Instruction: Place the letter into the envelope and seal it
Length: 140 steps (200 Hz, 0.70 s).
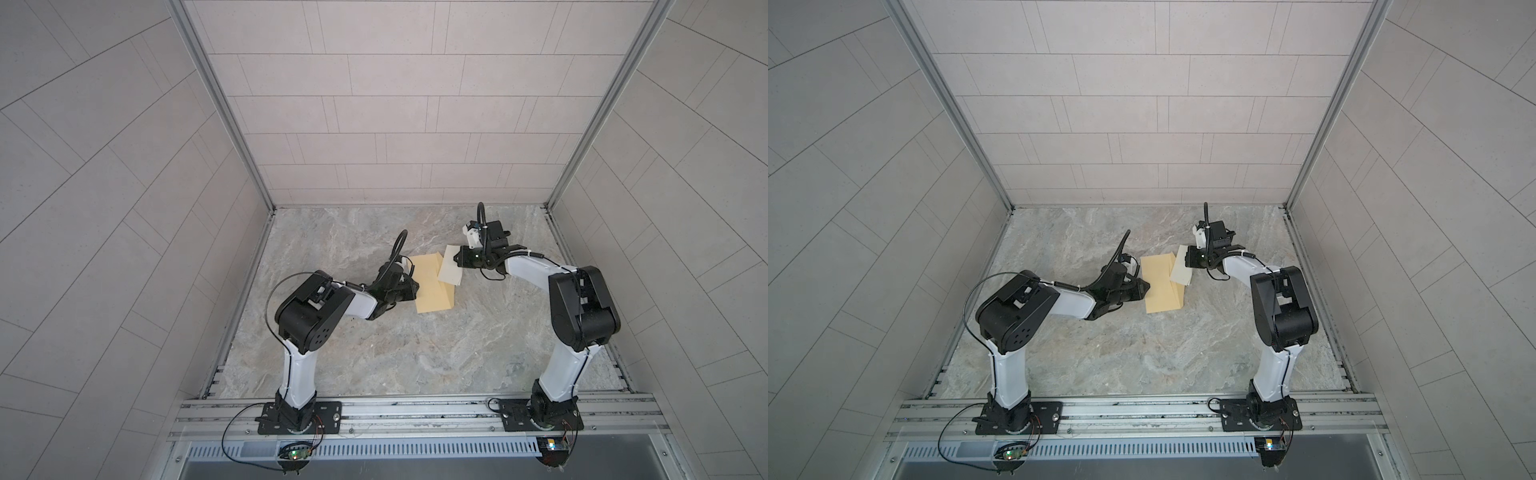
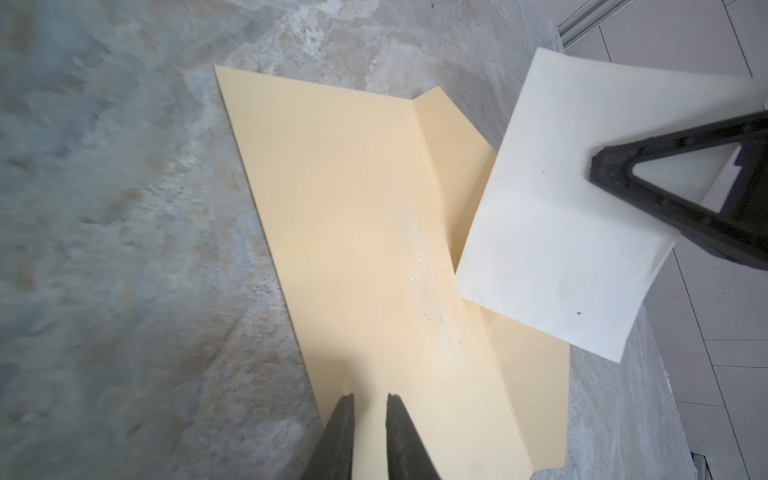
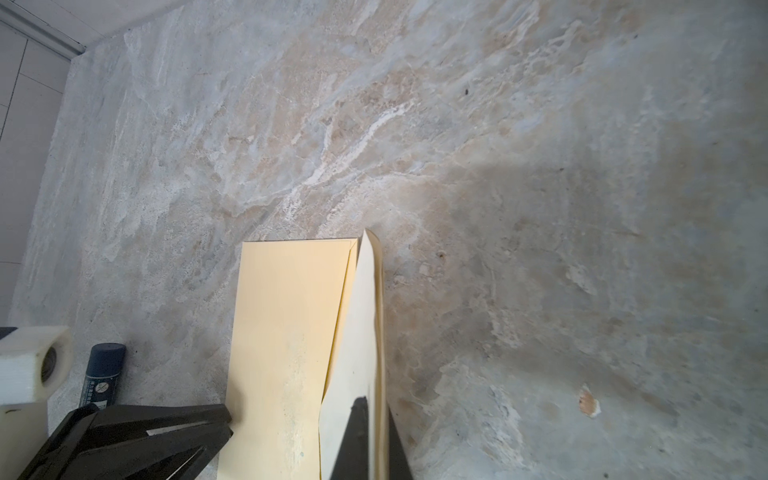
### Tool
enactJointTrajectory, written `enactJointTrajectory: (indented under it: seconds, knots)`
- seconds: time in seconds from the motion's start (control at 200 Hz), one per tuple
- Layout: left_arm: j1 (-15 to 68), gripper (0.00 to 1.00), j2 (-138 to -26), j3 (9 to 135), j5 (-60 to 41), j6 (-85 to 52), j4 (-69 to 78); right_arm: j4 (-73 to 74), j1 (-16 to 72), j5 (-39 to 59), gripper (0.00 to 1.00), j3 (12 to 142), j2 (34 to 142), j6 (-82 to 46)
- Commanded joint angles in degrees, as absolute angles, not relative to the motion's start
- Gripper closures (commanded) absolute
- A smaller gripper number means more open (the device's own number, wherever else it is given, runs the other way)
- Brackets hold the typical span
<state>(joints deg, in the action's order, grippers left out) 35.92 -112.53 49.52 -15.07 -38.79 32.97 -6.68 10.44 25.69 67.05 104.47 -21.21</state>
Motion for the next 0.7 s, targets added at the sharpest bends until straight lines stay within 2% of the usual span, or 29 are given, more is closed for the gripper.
enactJointTrajectory:
  seconds: [0.0,0.695]
  knots:
    - [36.2,0.79,-113.6,50.4,-14.2,-37.5,32.9,-7.8,10.2,26.5,1.00,66.5,105.0,-20.3]
    - [36.1,0.82,-114.4,49.4,-14.1,-38.9,35.2,-11.2,12.2,25.7,1.00,67.0,106.8,-17.1]
